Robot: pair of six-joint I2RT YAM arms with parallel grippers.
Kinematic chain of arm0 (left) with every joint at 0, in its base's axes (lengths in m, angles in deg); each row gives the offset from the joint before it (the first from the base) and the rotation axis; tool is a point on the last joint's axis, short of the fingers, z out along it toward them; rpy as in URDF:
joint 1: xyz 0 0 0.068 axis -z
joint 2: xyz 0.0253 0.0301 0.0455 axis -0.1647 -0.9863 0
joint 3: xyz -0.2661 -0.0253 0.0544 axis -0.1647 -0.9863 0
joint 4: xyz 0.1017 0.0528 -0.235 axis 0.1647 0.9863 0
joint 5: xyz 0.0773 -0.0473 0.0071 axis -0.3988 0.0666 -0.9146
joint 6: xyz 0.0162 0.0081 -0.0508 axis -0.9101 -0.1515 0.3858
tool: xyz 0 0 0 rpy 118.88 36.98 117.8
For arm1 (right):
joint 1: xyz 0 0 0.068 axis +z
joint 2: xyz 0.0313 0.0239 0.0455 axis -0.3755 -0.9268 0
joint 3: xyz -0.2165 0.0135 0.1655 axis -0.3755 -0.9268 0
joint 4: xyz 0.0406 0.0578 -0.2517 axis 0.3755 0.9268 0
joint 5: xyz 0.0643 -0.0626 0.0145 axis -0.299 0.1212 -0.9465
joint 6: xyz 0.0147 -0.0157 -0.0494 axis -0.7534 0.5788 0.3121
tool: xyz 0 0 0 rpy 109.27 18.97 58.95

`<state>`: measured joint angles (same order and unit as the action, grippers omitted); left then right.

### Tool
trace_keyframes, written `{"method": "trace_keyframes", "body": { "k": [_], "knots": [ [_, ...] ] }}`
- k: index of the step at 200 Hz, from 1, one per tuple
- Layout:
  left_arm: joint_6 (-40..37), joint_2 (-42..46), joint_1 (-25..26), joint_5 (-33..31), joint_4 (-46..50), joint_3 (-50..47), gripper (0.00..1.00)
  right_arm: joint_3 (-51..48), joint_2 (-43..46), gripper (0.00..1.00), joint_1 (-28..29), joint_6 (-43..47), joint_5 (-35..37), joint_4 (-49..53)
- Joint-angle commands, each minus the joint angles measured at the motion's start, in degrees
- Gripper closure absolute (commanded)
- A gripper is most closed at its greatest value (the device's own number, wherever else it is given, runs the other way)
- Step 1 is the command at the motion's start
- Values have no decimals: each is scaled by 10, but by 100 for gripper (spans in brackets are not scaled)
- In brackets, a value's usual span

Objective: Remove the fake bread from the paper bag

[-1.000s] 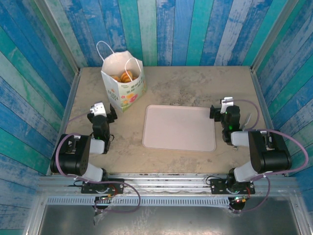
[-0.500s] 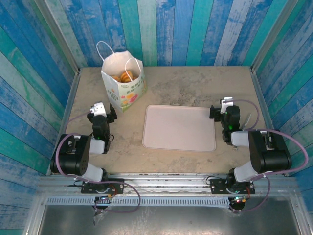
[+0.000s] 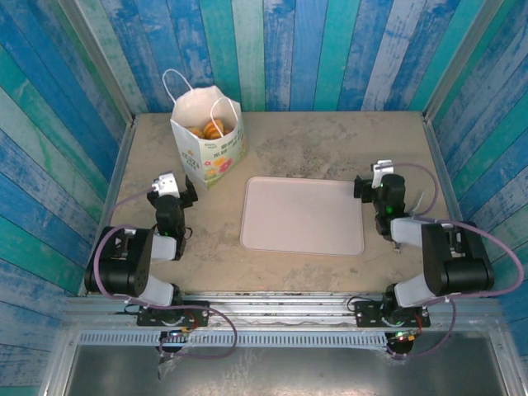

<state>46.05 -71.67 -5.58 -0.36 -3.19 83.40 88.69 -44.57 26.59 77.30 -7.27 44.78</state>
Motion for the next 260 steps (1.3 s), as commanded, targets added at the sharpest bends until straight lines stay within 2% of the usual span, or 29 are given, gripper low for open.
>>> {"method": "trace_keyframes", "body": {
  "k": [1, 24, 56, 75, 93, 113, 127, 147, 165, 190, 219, 229, 260],
  "knots": [
    [3, 73, -3, 3, 81, 17, 6, 51, 46, 0, 3, -27, -4, 123],
    [42, 112, -5, 12, 188, 50, 6, 73, 76, 0, 3, -74, -24, 176],
    [76, 163, -5, 18, 267, 64, 6, 144, 81, 0, 3, -130, -126, 284],
    [113, 190, -13, 24, 351, 97, 6, 189, 64, 0, 3, -172, -226, 332],
    [135, 215, -22, 64, 393, 120, 6, 220, 40, 0, 5, -217, -330, 337],
    [142, 232, -30, 101, 419, 145, 6, 254, 18, 4, 28, -266, -384, 330],
    [152, 229, -38, 123, 453, 176, 5, 279, 6, 6, 62, -280, -392, 327],
    [174, 223, -44, 117, 525, 232, 1, 323, -8, 9, 113, -306, -380, 330],
    [192, 240, -50, 127, 543, 253, 4, 362, -22, 12, 164, -323, -373, 329],
    [203, 241, -63, 150, 612, 318, 2, 410, -42, 12, 241, -330, -340, 324],
    [218, 224, -86, 222, 657, 381, 1, 457, -76, 13, 294, -370, -322, 289],
    [224, 221, -89, 234, 664, 393, 1, 478, -92, 13, 328, -377, -322, 273],
    [258, 193, -109, 307, 672, 431, 4, 552, -156, 14, 358, -425, -304, 255]
  ]
}}
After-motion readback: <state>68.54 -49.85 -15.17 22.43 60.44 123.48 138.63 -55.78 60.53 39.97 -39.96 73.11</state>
